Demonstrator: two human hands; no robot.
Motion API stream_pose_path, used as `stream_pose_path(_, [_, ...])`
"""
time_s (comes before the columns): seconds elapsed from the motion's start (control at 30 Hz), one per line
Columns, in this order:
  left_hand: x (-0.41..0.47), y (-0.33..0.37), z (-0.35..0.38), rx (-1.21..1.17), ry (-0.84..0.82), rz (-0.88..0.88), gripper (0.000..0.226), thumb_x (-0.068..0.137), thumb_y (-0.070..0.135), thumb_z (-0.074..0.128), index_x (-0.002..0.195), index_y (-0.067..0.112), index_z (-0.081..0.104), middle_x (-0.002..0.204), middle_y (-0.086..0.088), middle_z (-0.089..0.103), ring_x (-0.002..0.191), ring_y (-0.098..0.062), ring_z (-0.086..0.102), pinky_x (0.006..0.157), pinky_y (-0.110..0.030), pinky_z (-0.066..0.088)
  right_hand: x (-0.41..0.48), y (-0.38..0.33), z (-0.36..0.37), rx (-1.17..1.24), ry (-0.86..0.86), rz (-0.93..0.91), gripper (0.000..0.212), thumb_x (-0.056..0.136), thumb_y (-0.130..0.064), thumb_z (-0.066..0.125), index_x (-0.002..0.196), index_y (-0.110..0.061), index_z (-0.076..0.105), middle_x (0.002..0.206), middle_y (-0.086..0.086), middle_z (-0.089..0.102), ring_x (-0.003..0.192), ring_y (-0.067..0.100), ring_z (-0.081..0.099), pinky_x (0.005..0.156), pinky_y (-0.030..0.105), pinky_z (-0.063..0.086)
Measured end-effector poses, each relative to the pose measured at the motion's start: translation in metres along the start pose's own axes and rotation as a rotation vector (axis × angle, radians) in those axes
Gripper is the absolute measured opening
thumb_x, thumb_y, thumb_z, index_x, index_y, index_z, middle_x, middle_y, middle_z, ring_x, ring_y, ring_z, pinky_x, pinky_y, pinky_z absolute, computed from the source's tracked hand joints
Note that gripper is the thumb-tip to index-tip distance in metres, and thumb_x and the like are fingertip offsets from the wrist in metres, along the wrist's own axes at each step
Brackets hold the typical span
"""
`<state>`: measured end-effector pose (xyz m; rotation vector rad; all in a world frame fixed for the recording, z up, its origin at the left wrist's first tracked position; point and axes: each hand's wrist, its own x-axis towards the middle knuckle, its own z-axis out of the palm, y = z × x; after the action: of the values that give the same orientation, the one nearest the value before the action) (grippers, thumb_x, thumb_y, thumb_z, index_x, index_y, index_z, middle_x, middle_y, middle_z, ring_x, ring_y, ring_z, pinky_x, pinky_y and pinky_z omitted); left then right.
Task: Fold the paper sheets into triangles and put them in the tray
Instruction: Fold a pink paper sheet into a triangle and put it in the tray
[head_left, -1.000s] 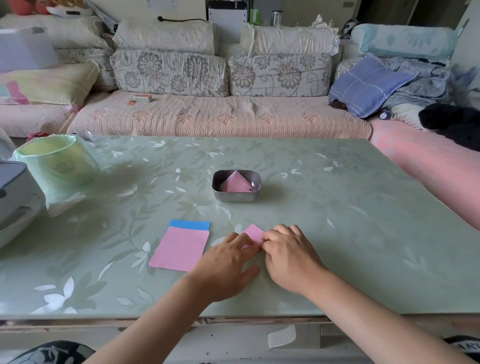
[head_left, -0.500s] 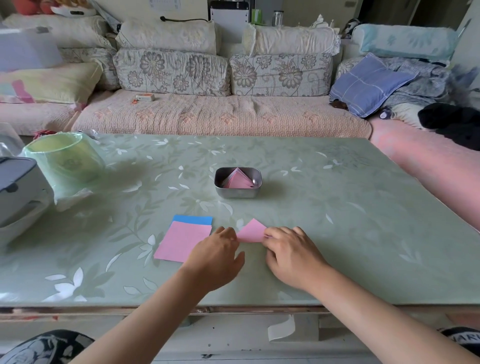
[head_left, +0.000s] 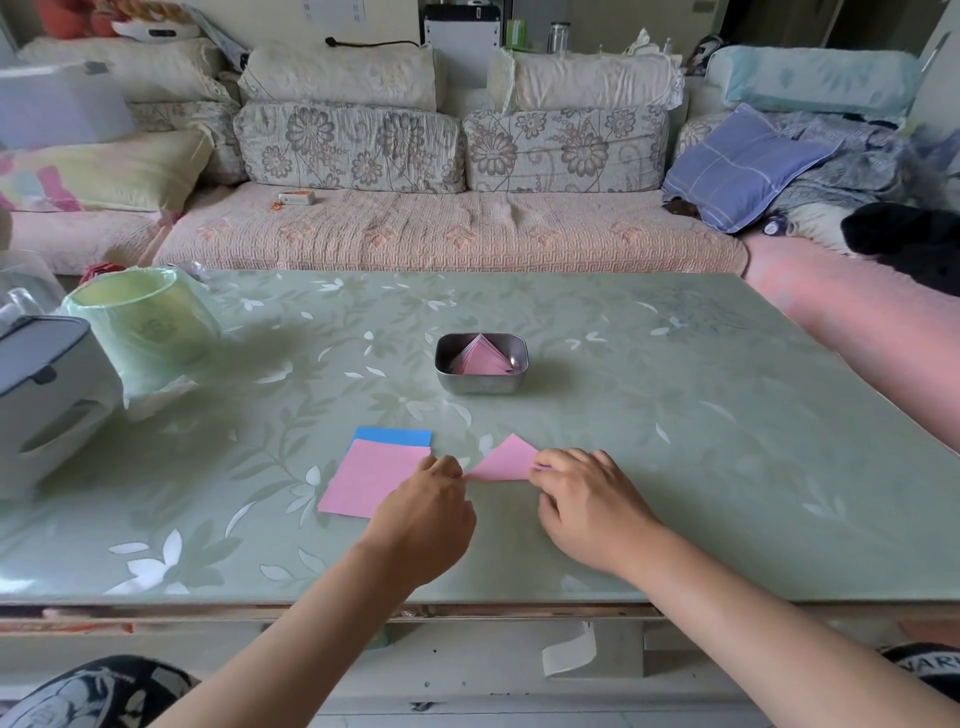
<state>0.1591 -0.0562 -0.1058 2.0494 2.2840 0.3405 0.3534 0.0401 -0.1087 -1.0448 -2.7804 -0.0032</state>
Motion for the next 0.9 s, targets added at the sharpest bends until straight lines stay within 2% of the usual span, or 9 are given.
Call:
stream_pose_path(0.1, [0.003, 0.003, 0.005, -0.024, 0.112, 0.018, 0.027, 0.098, 0.030, 0.043, 0.110, 0.012, 0.058, 0.121, 0.003, 0.051, 0.112, -0.018, 0.046, 0.080, -0.033, 0.048, 0.001, 0.000, 0.000, 0.016, -0.016, 0.015, 0.034, 0.092, -0.027, 0.042, 0.113, -0.022, 0.067, 0.127, -0.007, 0.056, 0.116, 0.018, 0.052, 0.094, 0.034, 0.037])
stream_pose_path(0.17, [0.007, 0.008, 0.007, -0.059, 0.161, 0.099, 0.035, 0.096, 0.031, 0.047, 0.123, 0.010, 0.057, 0.130, 0.001, 0.050, 0.119, -0.019, 0.045, 0.089, -0.033, 0.048, 0.001, -0.001, -0.001, 0.030, -0.026, 0.023, 0.034, 0.092, -0.028, 0.043, 0.116, -0.023, 0.067, 0.128, -0.007, 0.056, 0.118, 0.018, 0.051, 0.095, 0.034, 0.037])
stream_pose_path(0.27, [0.014, 0.016, 0.012, -0.092, 0.051, 0.237, 0.046, 0.098, 0.037, 0.046, 0.137, 0.014, 0.051, 0.140, 0.003, 0.046, 0.131, -0.016, 0.039, 0.101, -0.036, 0.044, 0.001, -0.001, -0.003, 0.039, -0.047, 0.032, 0.037, 0.091, -0.028, 0.043, 0.121, -0.024, 0.066, 0.127, -0.005, 0.055, 0.120, 0.019, 0.050, 0.097, 0.036, 0.038])
stream_pose_path(0.4, [0.018, 0.021, 0.019, -0.062, -0.009, 0.249, 0.049, 0.099, 0.047, 0.043, 0.141, 0.022, 0.047, 0.137, 0.008, 0.045, 0.126, -0.014, 0.039, 0.095, -0.039, 0.047, -0.001, 0.001, -0.005, 0.050, -0.054, 0.035, 0.039, 0.091, -0.026, 0.042, 0.123, -0.029, 0.065, 0.126, -0.005, 0.054, 0.120, 0.019, 0.050, 0.096, 0.036, 0.037])
stream_pose_path(0.63, [0.020, 0.027, 0.013, 0.078, 0.001, 0.279, 0.052, 0.097, 0.059, 0.033, 0.142, 0.032, 0.042, 0.129, 0.003, 0.045, 0.114, -0.021, 0.042, 0.094, -0.039, 0.045, 0.000, 0.004, -0.006, 0.008, -0.048, 0.080, 0.036, 0.092, -0.026, 0.041, 0.113, -0.029, 0.070, 0.131, -0.005, 0.057, 0.120, 0.020, 0.051, 0.096, 0.037, 0.035])
stream_pose_path(0.9, [0.026, 0.037, 0.010, 0.165, -0.030, 0.249, 0.051, 0.097, 0.063, 0.029, 0.142, 0.040, 0.040, 0.128, -0.002, 0.043, 0.114, -0.024, 0.039, 0.091, -0.039, 0.046, -0.006, 0.022, -0.014, -0.023, -0.065, 0.185, 0.039, 0.089, -0.029, 0.042, 0.111, -0.031, 0.073, 0.124, -0.009, 0.061, 0.115, 0.020, 0.053, 0.095, 0.034, 0.035])
